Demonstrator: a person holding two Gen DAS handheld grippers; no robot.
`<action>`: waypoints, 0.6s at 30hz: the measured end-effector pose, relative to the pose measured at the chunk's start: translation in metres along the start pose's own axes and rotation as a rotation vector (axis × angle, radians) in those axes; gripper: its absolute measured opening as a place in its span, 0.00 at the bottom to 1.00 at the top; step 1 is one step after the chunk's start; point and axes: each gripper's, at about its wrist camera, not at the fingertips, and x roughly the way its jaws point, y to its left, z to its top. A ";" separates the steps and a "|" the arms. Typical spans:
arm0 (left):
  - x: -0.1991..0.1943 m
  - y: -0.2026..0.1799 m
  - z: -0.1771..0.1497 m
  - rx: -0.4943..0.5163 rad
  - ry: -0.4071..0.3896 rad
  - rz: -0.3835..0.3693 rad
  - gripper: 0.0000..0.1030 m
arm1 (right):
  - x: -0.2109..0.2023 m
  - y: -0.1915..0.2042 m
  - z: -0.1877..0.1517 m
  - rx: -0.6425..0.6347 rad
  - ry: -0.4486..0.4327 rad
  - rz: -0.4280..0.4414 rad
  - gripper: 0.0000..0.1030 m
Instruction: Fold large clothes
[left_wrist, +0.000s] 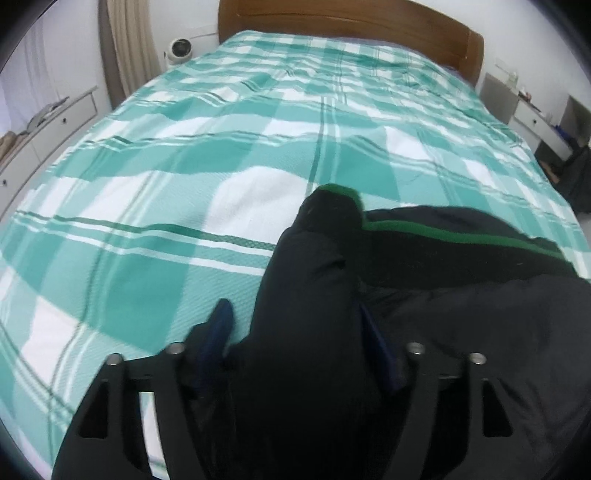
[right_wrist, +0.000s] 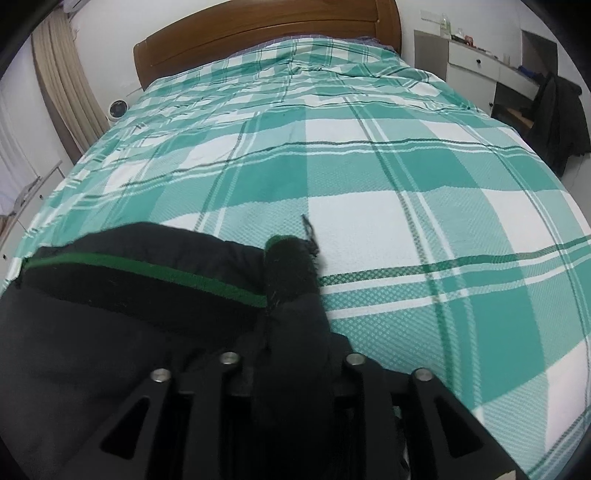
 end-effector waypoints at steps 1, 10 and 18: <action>-0.008 0.000 -0.001 -0.003 -0.009 -0.008 0.78 | -0.007 -0.001 0.002 0.007 0.000 -0.007 0.55; -0.082 -0.032 -0.005 0.044 -0.093 -0.006 0.81 | -0.089 0.021 0.002 -0.116 -0.089 0.047 0.67; -0.125 -0.064 -0.007 0.093 -0.141 -0.017 0.81 | -0.149 0.053 -0.028 -0.225 -0.147 0.128 0.67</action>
